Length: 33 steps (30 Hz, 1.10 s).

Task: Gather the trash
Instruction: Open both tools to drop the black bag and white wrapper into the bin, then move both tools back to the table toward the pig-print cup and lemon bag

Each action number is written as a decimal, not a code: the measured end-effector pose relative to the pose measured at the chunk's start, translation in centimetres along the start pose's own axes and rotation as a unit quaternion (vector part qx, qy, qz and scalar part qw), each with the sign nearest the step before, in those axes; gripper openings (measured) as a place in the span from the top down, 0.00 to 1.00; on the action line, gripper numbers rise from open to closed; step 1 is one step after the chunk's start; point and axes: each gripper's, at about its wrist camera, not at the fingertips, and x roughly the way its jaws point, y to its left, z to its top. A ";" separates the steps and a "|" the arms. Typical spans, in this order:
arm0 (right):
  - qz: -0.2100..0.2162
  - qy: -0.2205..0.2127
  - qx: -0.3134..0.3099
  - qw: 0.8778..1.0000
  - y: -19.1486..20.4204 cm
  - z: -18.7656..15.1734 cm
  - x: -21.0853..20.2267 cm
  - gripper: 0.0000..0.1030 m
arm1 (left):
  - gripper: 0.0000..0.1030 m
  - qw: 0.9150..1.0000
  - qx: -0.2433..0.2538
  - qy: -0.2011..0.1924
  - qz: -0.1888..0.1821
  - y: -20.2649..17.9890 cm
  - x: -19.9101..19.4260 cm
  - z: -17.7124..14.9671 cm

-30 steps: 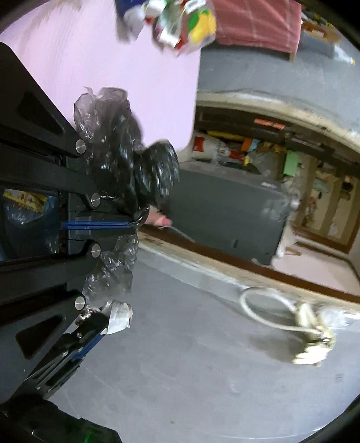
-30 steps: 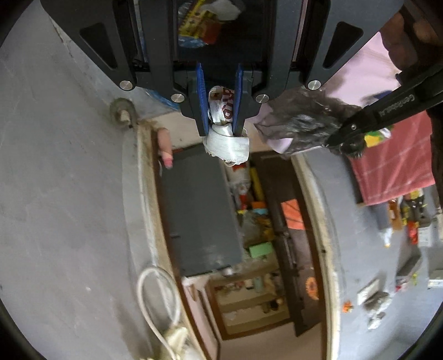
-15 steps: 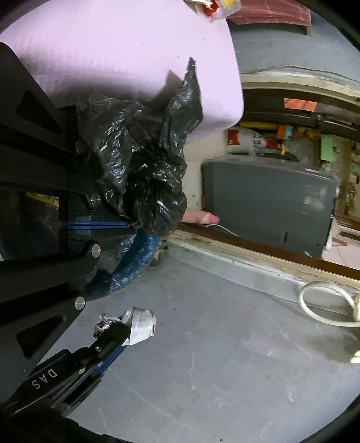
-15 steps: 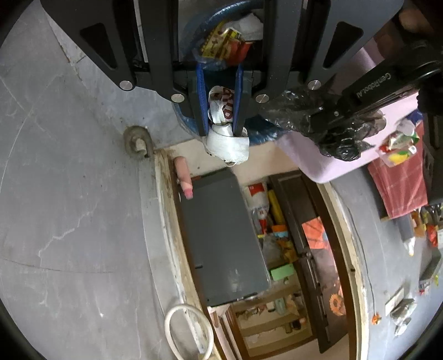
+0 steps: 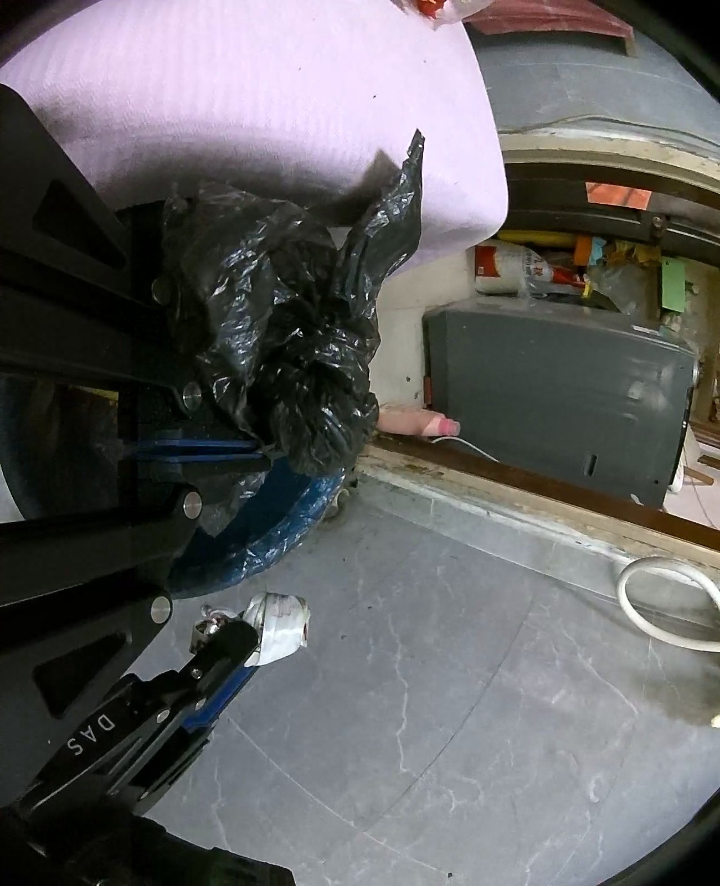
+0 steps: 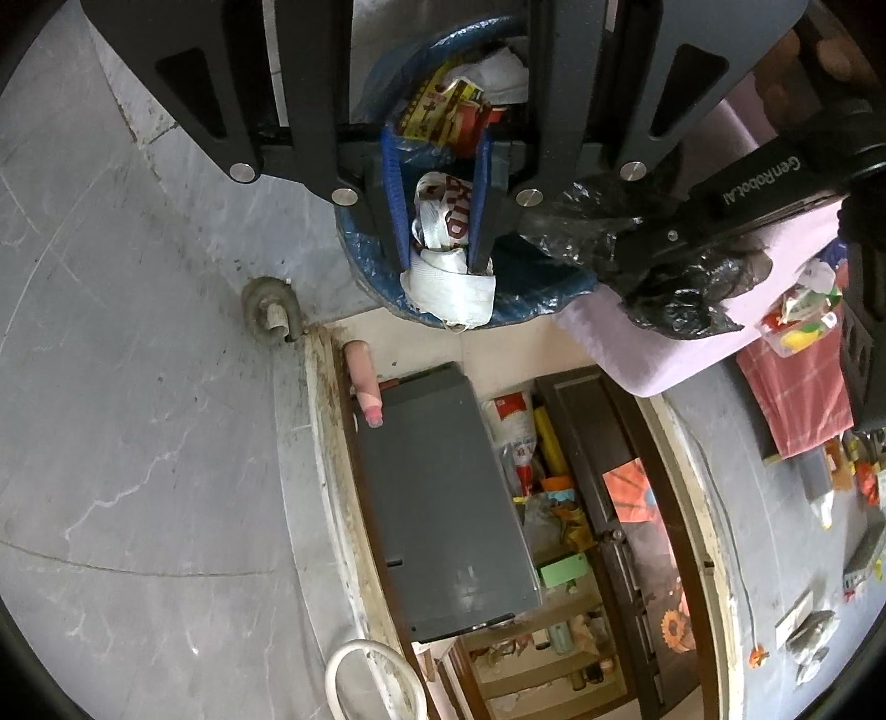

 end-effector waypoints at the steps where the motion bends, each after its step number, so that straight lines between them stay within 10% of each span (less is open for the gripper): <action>1: 0.001 0.000 0.001 1.000 0.0 0.0 -0.1 0.78 | 0.97 1.000 0.000 0.000 0.002 0.1 0.0 0.0; 19: 0.008 -0.039 -0.002 0.999 0.3 1.5 -2.5 0.69 | 0.59 0.998 -0.012 -0.064 0.027 0.5 -4.6 0.8; 33: 0.027 -0.133 -0.034 0.990 5.9 4.7 -7.5 0.25 | 0.14 0.984 -0.035 -0.152 0.086 4.4 -13.6 1.9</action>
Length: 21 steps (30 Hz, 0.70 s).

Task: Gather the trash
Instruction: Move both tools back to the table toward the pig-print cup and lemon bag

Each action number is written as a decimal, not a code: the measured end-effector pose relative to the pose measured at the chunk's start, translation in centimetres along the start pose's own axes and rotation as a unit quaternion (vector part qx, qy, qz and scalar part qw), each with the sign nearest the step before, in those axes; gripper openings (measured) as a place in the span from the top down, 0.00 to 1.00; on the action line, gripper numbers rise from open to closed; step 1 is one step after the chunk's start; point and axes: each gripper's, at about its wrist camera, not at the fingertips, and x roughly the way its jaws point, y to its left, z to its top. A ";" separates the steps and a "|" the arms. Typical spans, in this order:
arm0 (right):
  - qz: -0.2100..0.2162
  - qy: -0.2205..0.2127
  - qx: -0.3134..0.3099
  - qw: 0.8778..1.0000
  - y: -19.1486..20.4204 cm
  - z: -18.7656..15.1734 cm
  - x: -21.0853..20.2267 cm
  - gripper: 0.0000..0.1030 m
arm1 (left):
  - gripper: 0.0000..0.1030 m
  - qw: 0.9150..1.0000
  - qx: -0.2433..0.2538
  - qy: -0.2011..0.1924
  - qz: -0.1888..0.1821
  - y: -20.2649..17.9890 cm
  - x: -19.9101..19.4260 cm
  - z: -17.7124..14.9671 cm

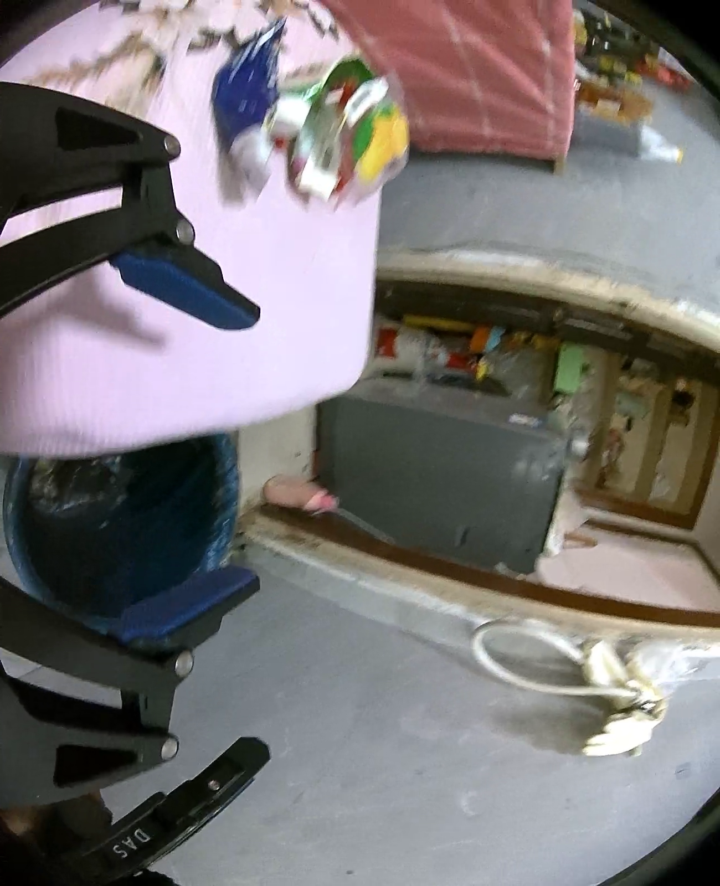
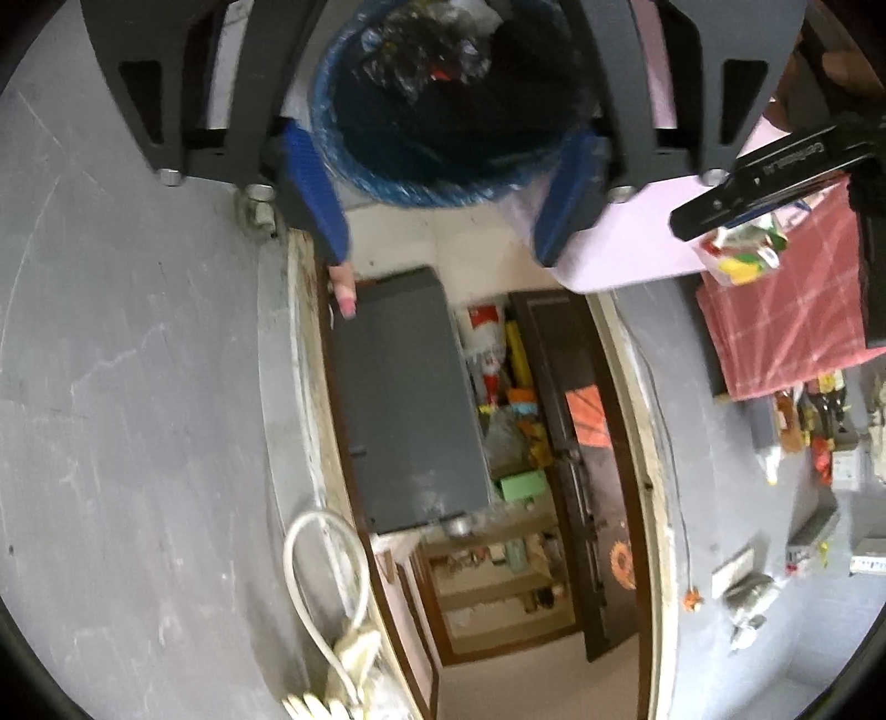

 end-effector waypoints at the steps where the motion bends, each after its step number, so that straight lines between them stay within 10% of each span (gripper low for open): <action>1: 0.005 -0.002 0.002 1.000 0.6 0.2 -0.1 0.24 | 0.12 1.000 -0.004 -0.006 0.004 0.6 -0.7 0.3; 8: 0.039 -0.028 -0.007 0.999 4.6 1.3 -0.9 0.00 | 0.05 0.998 -0.019 -0.043 0.039 4.5 -4.9 1.6; 21: 0.104 -0.020 -0.027 0.994 12.1 1.3 -0.1 0.00 | 0.05 0.990 -0.033 -0.056 0.123 13.4 -10.1 1.8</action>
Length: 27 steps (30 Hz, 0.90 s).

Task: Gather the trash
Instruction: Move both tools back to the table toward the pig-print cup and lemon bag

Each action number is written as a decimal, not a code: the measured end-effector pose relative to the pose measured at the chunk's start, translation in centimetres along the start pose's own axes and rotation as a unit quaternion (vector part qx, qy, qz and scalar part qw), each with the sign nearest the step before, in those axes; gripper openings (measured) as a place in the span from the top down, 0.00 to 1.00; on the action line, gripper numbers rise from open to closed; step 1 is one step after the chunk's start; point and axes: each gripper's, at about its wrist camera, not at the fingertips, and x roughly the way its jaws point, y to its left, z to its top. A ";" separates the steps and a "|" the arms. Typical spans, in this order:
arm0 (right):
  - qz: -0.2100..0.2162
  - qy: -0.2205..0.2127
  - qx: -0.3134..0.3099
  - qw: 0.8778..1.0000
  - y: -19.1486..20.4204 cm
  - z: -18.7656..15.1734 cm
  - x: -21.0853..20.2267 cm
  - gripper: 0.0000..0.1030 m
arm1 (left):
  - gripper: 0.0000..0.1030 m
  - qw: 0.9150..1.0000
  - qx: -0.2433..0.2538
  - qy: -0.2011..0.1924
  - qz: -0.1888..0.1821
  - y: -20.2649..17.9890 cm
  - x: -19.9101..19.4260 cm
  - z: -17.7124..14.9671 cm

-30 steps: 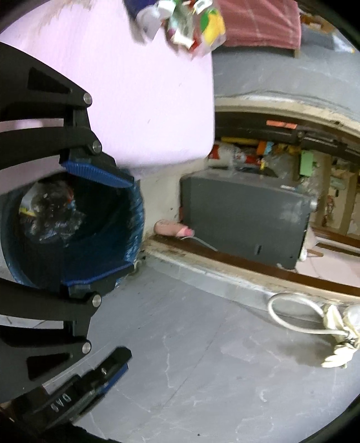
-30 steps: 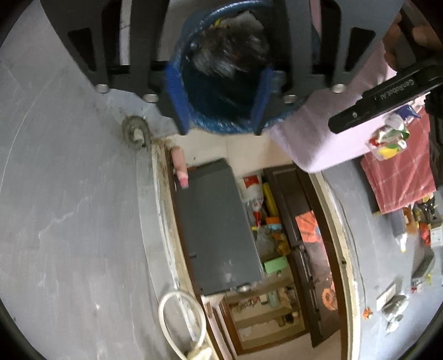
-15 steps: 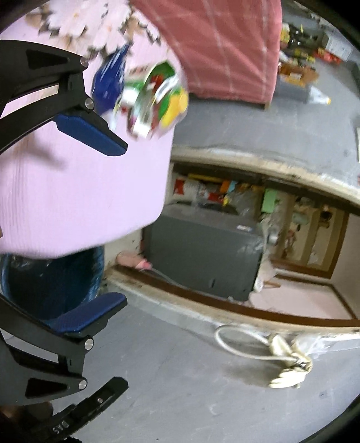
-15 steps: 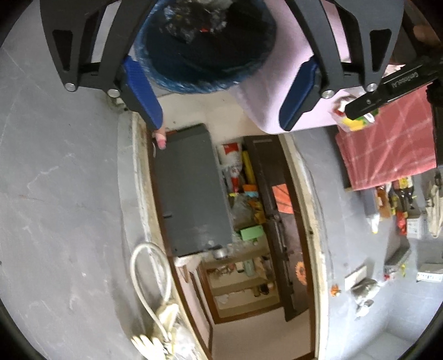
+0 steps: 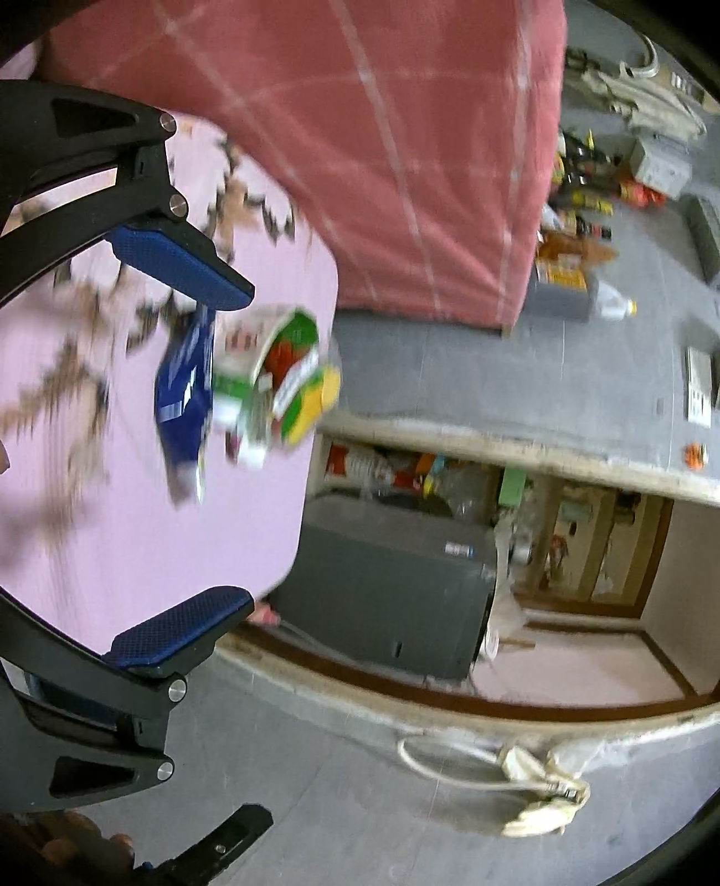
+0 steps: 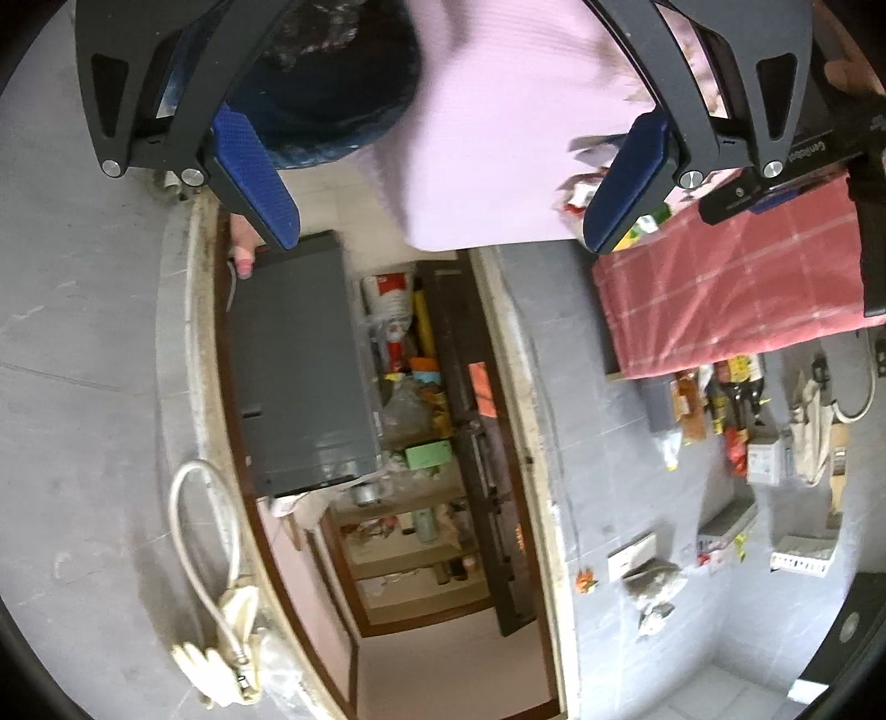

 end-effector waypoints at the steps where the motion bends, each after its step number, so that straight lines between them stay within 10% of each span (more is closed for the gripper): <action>1: 0.003 0.003 -0.001 1.000 0.5 -0.1 0.4 0.00 | 0.05 1.000 -0.004 0.002 0.007 1.1 0.1 0.1; 27: 0.068 0.133 -0.045 0.988 8.6 -3.6 11.9 0.00 | 0.05 0.992 -0.045 0.108 0.044 11.5 6.3 0.3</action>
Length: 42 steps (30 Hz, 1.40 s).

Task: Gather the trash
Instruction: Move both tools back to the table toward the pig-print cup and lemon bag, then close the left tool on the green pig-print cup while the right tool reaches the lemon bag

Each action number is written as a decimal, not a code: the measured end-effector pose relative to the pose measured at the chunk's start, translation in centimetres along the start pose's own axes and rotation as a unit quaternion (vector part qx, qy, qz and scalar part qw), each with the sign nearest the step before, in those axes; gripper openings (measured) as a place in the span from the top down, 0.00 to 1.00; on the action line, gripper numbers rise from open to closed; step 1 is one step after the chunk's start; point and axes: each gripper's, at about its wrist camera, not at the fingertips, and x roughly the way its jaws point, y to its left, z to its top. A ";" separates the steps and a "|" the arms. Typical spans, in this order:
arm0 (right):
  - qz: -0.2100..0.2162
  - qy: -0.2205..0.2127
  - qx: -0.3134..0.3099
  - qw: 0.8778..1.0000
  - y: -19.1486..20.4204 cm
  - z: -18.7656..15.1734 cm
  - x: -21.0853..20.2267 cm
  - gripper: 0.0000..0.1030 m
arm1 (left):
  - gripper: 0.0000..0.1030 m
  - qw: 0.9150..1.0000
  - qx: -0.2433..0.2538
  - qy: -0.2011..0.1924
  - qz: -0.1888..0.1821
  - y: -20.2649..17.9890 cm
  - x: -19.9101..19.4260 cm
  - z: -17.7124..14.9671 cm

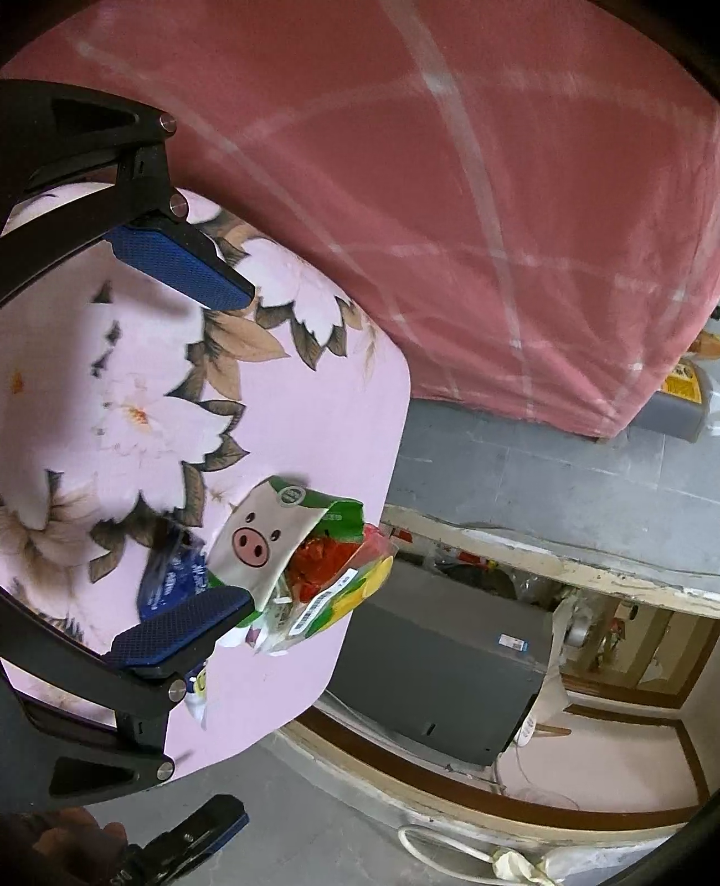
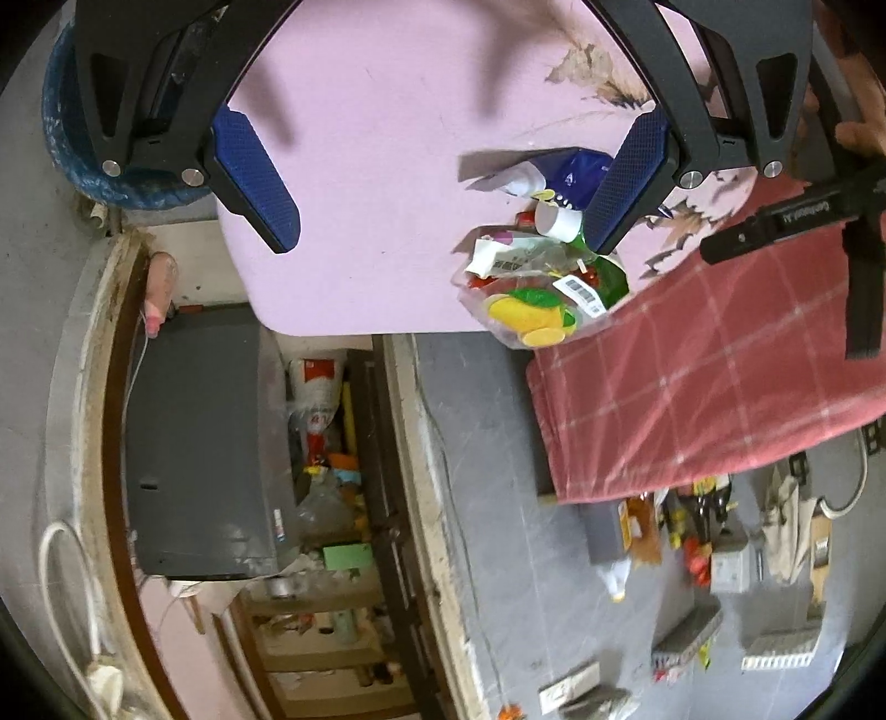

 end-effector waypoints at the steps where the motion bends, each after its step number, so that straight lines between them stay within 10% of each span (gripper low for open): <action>1: 0.001 0.002 -0.003 1.000 0.1 0.1 0.4 0.00 | 0.06 1.000 0.003 0.001 -0.002 -0.1 0.2 0.2; 5: 0.011 0.015 -0.014 1.000 0.7 0.8 2.1 0.07 | 0.08 1.000 0.007 0.007 -0.010 -0.1 1.3 0.9; 12: 0.041 0.045 -0.024 0.998 2.3 2.3 5.5 0.24 | 0.40 0.998 -0.008 0.039 -0.047 0.6 3.8 2.5; 26: 0.096 0.150 0.045 0.983 2.1 2.7 12.2 0.25 | 0.73 0.992 -0.032 0.071 -0.100 1.2 5.3 4.6; 42: 0.124 0.203 0.091 0.967 1.9 2.3 15.1 0.25 | 0.75 0.991 -0.038 0.076 -0.105 1.4 5.1 4.9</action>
